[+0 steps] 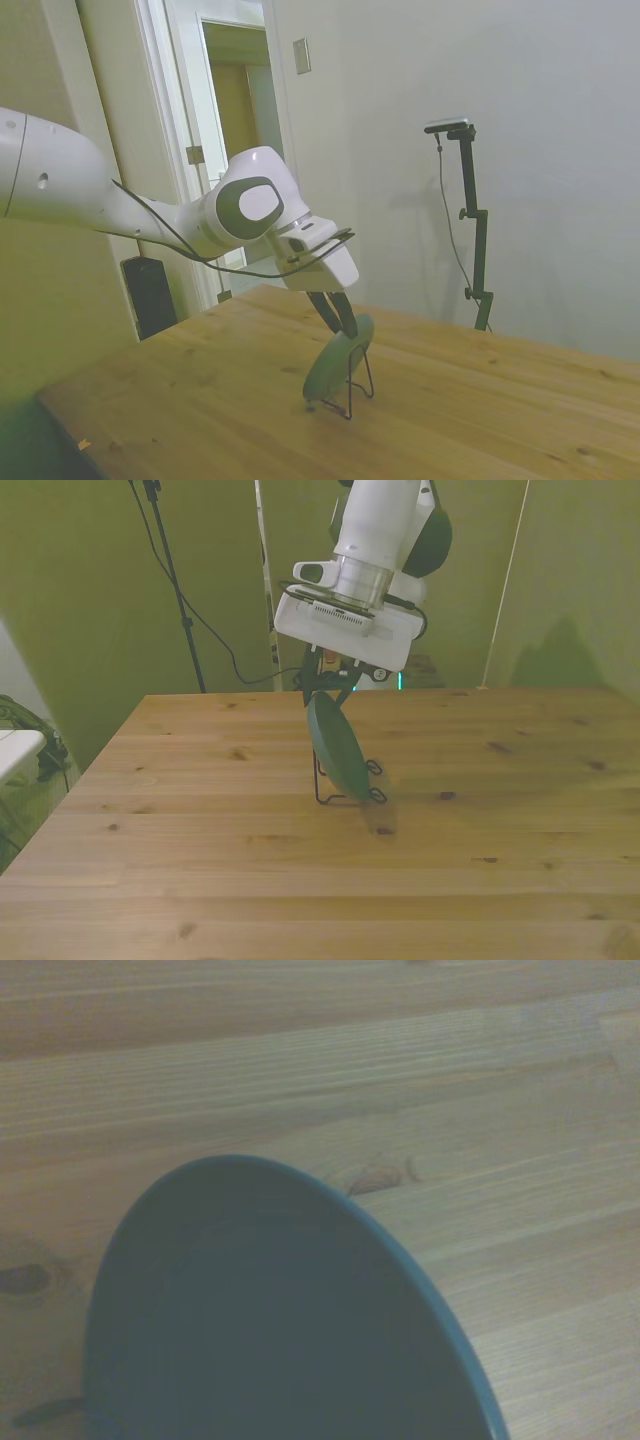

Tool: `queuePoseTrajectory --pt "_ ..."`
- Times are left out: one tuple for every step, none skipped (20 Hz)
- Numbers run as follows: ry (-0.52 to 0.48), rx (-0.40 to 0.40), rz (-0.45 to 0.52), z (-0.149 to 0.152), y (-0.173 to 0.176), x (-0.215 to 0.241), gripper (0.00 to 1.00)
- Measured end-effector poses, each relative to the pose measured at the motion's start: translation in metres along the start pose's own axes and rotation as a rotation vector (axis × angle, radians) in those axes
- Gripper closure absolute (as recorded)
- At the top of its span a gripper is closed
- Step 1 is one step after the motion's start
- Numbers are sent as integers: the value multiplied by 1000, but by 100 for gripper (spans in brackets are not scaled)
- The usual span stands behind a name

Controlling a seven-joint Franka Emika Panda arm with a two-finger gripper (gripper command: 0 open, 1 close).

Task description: Unload the plate

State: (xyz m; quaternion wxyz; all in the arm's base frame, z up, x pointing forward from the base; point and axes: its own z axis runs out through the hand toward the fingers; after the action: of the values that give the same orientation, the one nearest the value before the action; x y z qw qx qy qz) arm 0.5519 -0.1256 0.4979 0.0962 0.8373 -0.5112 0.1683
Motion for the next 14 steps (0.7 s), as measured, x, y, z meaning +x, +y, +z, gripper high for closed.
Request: queuePoseTrajectory --pt "2 0 0 0 1 1 100" --pt "5 -1 0 0 1 1 100" --pt "7 -2 -1 0 1 2 100" --pt "9 -3 -1 0 2 2 100" --pt "10 -3 -2 0 2 3 100" --pt "11 -3 -2 -1 2 3 100" --pt "12 -2 -2 -1 2 3 100" --pt "12 -2 -2 -1 2 3 100" --pt "13 -2 -2 -1 2 3 100" --pt "13 -2 -2 -2 2 3 100" --pt "13 -1 -3 -2 2 3 100" --pt "13 -1 -3 -2 2 3 100" --pt "14 0 -4 -2 1 3 100" --pt "14 1 -5 -3 1 3 100"
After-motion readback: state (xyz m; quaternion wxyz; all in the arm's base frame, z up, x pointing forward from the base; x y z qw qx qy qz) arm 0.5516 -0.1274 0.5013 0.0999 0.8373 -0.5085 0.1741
